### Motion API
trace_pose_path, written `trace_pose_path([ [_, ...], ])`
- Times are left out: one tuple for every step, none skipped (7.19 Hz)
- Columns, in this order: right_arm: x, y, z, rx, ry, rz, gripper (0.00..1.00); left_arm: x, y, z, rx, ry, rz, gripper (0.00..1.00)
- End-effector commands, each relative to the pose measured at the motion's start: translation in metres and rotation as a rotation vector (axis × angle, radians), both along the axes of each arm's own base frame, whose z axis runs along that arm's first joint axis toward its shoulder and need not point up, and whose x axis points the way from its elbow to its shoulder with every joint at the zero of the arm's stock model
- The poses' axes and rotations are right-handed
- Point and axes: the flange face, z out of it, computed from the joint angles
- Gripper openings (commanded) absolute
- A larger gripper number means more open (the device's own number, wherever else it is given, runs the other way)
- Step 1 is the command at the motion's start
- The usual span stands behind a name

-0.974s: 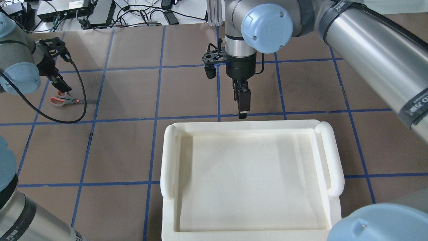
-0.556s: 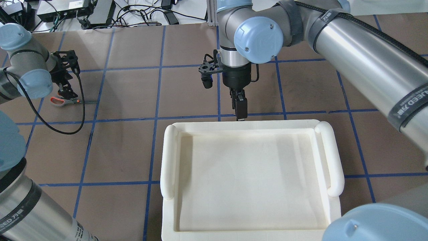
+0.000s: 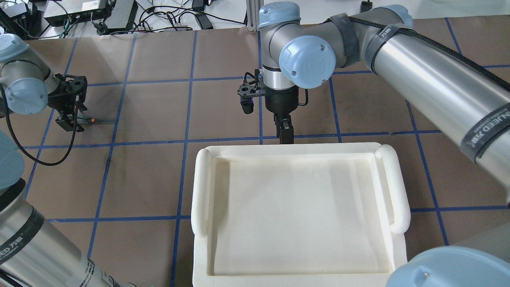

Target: Place scissors in drawer with both arms

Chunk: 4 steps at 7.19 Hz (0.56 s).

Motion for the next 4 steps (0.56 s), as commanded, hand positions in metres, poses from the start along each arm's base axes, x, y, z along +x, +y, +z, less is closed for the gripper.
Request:
trace_pose_path([
  [0.0016,0.0039,0.0083,-0.001,-0.009,-0.033,0.82,0.0047,0.0005,-0.0092,0.019,0.014,-0.032,0.89],
  [0.0008,0.0067,0.0082,0.006,-0.006,-0.035,0.81,0.0047,-0.0022,-0.0063,0.008,0.011,-0.035,0.89],
  [-0.0007,0.0107,0.0021,0.019,0.001,-0.037,0.81,0.005,-0.003,-0.0051,0.006,0.015,-0.073,0.85],
  [-0.0009,0.0124,-0.0011,0.026,-0.002,-0.034,0.81,0.0049,-0.0029,-0.0065,0.006,0.017,-0.096,0.85],
])
